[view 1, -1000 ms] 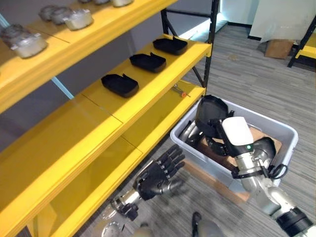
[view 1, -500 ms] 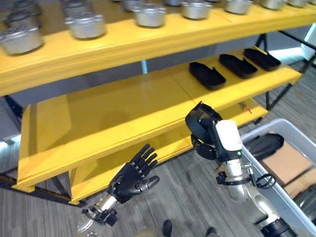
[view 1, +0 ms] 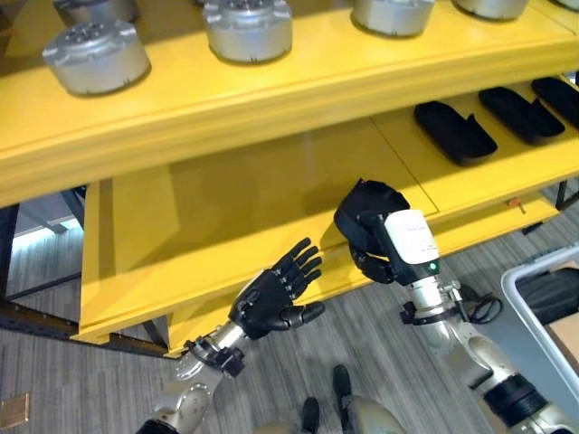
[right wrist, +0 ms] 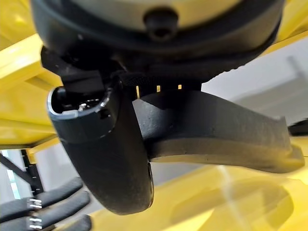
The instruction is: Move parts from the plastic box to the shelf.
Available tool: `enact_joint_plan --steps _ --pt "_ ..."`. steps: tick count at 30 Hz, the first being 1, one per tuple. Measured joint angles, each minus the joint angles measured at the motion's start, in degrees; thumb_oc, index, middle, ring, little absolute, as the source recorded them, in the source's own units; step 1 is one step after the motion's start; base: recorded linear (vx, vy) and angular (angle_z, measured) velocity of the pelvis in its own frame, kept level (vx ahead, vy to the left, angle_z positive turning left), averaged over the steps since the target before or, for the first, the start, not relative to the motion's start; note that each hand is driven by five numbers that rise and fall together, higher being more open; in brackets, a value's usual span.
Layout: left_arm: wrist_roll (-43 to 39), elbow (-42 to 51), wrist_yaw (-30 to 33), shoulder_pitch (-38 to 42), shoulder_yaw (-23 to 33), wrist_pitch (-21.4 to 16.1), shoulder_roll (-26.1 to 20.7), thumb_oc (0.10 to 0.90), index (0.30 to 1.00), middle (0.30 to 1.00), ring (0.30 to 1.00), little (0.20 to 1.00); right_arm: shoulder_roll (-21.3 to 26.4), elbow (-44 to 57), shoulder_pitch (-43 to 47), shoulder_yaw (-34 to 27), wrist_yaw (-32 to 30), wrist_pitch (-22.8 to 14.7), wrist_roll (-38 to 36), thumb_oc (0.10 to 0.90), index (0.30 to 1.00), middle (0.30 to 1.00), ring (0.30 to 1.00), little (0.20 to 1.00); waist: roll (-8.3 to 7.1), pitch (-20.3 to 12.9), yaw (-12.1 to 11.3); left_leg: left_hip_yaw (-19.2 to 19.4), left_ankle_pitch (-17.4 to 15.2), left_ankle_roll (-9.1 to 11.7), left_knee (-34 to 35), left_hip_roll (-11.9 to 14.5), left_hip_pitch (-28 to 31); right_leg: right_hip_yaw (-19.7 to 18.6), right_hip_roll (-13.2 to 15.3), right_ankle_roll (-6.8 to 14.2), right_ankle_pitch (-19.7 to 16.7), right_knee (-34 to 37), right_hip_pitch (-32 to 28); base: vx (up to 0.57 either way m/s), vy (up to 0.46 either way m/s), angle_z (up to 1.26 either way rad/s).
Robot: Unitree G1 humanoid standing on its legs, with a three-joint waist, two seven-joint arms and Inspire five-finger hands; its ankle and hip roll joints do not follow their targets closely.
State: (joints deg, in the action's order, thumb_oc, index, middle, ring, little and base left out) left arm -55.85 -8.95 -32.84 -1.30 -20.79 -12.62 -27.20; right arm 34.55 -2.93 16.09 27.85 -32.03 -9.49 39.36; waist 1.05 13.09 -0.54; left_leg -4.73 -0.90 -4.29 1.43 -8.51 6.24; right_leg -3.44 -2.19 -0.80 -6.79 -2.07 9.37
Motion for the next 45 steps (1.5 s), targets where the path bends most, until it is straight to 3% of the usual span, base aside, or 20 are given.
enact_joint_plan --steps 4,5,6,9,10,11,13,17,24,26,27,28,29,31,32,37,41,45 --pt "0.01 0.03 0.18 -0.68 -0.6 0.03 0.83 0.9 1.0 1.0 1.0 1.0 0.45 -0.11 1.73 1.92 0.12 -0.32 0.09 0.4 0.3 0.3 0.3 0.3 -0.06 0.03 -1.21 -0.4 -0.76 1.2 -4.96 -1.34 0.42 0.22 1.2 -1.26 -0.68 2.44 -4.38 0.23 -0.071 0.11" --pt "-0.05 0.57 0.13 -1.57 -0.43 0.02 1.06 0.9 1.0 1.0 1.0 1.0 0.57 -0.01 1.75 2.5 0.2 -0.27 0.11 0.4 0.3 0.3 0.3 0.3 -1.13 0.34 -1.45 -0.33 -3.49 1.3 -11.63 -2.41 -2.22 -0.23 3.05 -2.0 -0.35 4.75 -7.63 0.23 -0.053 0.17" --pt "-0.05 1.03 0.06 -1.97 -0.36 0.01 0.8 0.9 1.0 1.0 1.0 1.0 0.45 0.13 1.74 2.5 0.2 -0.28 0.1 0.4 0.3 0.3 0.3 0.3 -1.43 0.49 -1.47 -0.35 -4.48 0.73 -11.08 -1.84 -2.27 -0.26 3.32 -2.11 -0.26 5.26 -8.42 0.2 -0.043 0.15" --pt "-0.05 1.72 -0.17 -1.94 -0.4 0.01 0.28 0.9 1.0 1.0 1.0 1.0 0.52 0.36 1.81 2.23 0.2 -0.16 0.1 0.4 0.3 0.3 0.3 0.3 -1.69 0.64 -1.21 -0.27 -4.27 2.14 -7.82 3.5 -4.95 0.22 3.46 -2.24 0.52 5.39 -9.02 0.17 -0.029 0.01" --pt "-0.04 1.73 -0.18 -2.03 -0.43 0.03 0.49 0.9 1.0 1.0 1.0 1.0 0.9 0.34 1.43 2.22 0.25 0.01 0.12 0.4 0.3 0.3 0.3 0.3 -1.16 0.66 -0.38 -0.54 0.45 3.16 -6.15 6.46 -6.78 0.84 3.07 -1.69 1.53 4.71 -9.21 0.16 -0.036 -0.05" --pt "-0.06 1.7 -0.18 -2.16 -0.43 0.03 0.69 0.9 1.0 1.0 1.0 1.0 1.18 0.24 1.19 2.2 0.27 0.04 0.15 0.4 0.3 0.3 0.3 0.3 -0.63 0.77 -0.17 -1.51 1.09 4.84 -7.0 7.07 -6.83 0.69 2.59 -1.19 2.09 4.45 -9.65 0.15 -0.032 -0.04" --pt "-0.06 1.73 -0.19 -1.7 -0.4 0.01 1.06 0.9 1.0 1.0 1.0 1.0 1.88 0.19 0.57 2.0 0.35 0.31 0.15 0.4 0.3 0.3 0.3 0.3 -0.69 0.81 0.75 -1.93 0.98 4.99 -7.02 6.3 -6.64 0.85 3.1 0.17 3.03 4.25 -9.92 0.11 -0.031 0.06" --pt "-0.07 1.74 -0.22 -1.75 -0.07 -0.02 1.26 0.9 1.0 1.0 1.0 1.0 1.72 -0.31 0.1 1.72 1.03 1.09 1.03 0.4 0.3 0.3 0.3 0.3 -0.63 0.8 0.28 -2.08 0.97 5.0 -6.12 5.63 -6.01 1.26 3.98 2.01 4.3 3.4 -9.98 0.11 -0.035 0.13" --pt "-0.2 1.76 -0.3 -2.34 0.91 -0.33 1.35 0.9 1.0 1.0 1.0 1.0 1.24 -5.22 0.07 1.46 1.76 1.32 2.11 0.4 0.3 0.3 0.3 0.3 -0.52 0.86 -0.29 -1.69 0.98 5.01 -6.54 5.6 -6.42 3.1 4.09 2.22 5.28 1.84 -10.03 0.04 -0.003 0.18" --pt "-0.22 1.76 -0.68 -2.15 0.92 -0.28 1.56 0.9 1.0 1.0 1.0 1.0 1.19 -6.19 -0.68 -0.1 1.78 1.16 2.75 0.4 0.3 0.3 0.3 0.3 -0.21 0.84 0.23 -0.19 1.32 5.5 -6.44 5.72 -7.35 4.81 4.22 1.94 5.49 1.61 -10.08 0.0 0.077 0.65" --pt "-0.2 1.9 -2.07 -1.4 0.95 0.23 1.97 0.9 1.0 1.0 1.0 1.0 1.3 -6.44 -3.12 -3.92 1.73 1.22 3.38 0.4 0.3 0.3 0.3 0.3 0.52 0.8 1.23 6.93 -2.17 6.52 -4.15 7.73 -8.04 9.01 5.14 0.96 4.81 2.55 -10.46 0.0 0.146 0.98" --pt "-0.22 1.98 -2.48 -1.28 1.09 0.25 1.91 0.9 1.0 1.0 1.0 1.0 0.98 -6.59 -4.08 -5.28 1.76 1.99 3.37 0.4 0.3 0.3 0.3 0.3 -0.35 1.07 1.17 11.18 -2.94 4.88 -5.6 8.38 -8.38 9.72 6.46 0.68 4.8 2.49 -10.06 0.01 0.171 0.86" --pt "-0.26 2.22 -2.61 -1.8 1.05 0.26 1.75 0.9 1.0 1.0 1.0 1.0 1.02 -6.57 -4.59 -6.05 1.78 2.53 3.39 0.4 0.3 0.3 0.3 0.3 -0.52 1.16 1.01 12.94 -2.97 2.68 -6.19 8.07 -7.99 9.74 7.31 1.06 5.31 1.35 -9.36 0.0 0.16 0.29" --pt "-0.25 2.31 -2.82 -2.32 0.5 0.52 1.7 0.9 1.0 1.0 1.0 1.0 1.91 -6.21 -4.8 -6.6 1.76 3.05 3.37 0.4 0.3 0.3 0.3 0.3 1.33 1.03 2.14 12.93 -2.37 2.58 -4.8 8.0 -6.48 10.38 7.08 2.8 7.02 -2.46 -8.13 -0.05 0.123 0.36" --pt "-0.22 2.86 -2.89 -2.75 0.14 1.27 1.54 0.9 1.0 1.0 1.0 1.0 2.23 -6.13 -5.23 -6.76 1.89 4.38 3.32 0.4 0.3 0.3 0.3 0.3 2.27 1.46 3.39 12.06 -0.26 1.42 -2.48 7.26 -3.87 10.9 7.99 3.83 9.3 -6.68 -7.38 -0.1 0.178 0.21" --pt "-0.24 3.65 -2.9 -4.38 0.9 1.19 1.33 0.9 1.0 1.0 1.0 1.0 1.72 -5.97 -7.22 -6.77 2.06 4.17 3.32 0.4 0.3 0.3 0.3 0.3 0.71 1.35 1.8 11.66 0.38 0.67 -1.08 5.63 -2.95 9.36 9.17 5.63 8.01 -4.13 -8.15 -0.06 0.13 0.04" --pt "-0.28 3.56 -2.93 -4.58 1.94 0.94 1.19 0.9 1.0 1.0 1.0 1.0 1.73 -5.98 -6.99 -6.74 2.1 3.76 3.29 0.4 0.3 0.3 0.3 0.3 0.03 1.22 1.11 11.65 0.76 0.68 -0.4 5.6 -2.74 9.45 8.86 5.79 5.24 0.74 -10.41 -0.08 0.056 -0.01" --pt "-0.23 3.56 -2.94 -4.52 2.05 0.9 1.17 0.9 1.0 1.0 1.0 1.0 1.56 -6.4 -6.6 -6.45 2.34 3.35 3.32 0.4 0.3 0.3 0.3 0.3 -1.01 1.22 0.11 12.34 1.0 0.78 -0.08 6.02 -2.21 9.52 8.62 5.72 4.79 0.65 -10.49 -0.06 -0.07 -0.07"
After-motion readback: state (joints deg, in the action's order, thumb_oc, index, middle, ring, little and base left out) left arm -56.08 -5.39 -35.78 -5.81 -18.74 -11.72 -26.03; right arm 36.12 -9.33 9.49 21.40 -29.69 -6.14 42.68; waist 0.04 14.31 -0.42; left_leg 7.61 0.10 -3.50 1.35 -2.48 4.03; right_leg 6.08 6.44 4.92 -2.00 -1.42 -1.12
